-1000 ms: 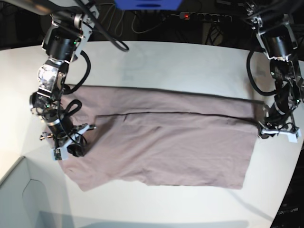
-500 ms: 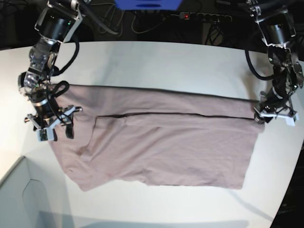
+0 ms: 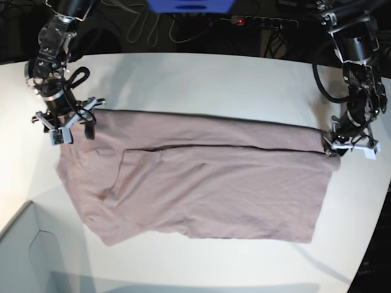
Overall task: Layout the t-shirt on the table in an organized manner, then fold the t-shirt properly
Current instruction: 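Grasp the shirt sides and fold them up to the collar edge, then hold the folded shirt edge with both grippers at the table edge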
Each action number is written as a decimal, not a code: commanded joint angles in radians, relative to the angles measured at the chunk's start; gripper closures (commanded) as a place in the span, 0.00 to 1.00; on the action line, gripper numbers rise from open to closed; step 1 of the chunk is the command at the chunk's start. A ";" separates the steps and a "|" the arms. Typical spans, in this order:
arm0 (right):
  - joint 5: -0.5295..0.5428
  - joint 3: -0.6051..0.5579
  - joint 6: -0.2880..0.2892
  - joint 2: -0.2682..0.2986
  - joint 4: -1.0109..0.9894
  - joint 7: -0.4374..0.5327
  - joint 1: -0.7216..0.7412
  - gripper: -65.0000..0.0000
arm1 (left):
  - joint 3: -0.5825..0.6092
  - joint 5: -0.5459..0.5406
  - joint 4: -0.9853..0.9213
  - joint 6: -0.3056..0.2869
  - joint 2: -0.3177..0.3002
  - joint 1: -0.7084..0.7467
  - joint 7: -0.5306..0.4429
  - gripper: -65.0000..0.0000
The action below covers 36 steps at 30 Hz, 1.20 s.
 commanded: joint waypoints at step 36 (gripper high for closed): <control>0.019 0.127 0.007 0.103 -0.135 0.034 0.032 0.40 | -0.004 -0.002 0.044 0.003 -0.002 0.023 0.002 0.48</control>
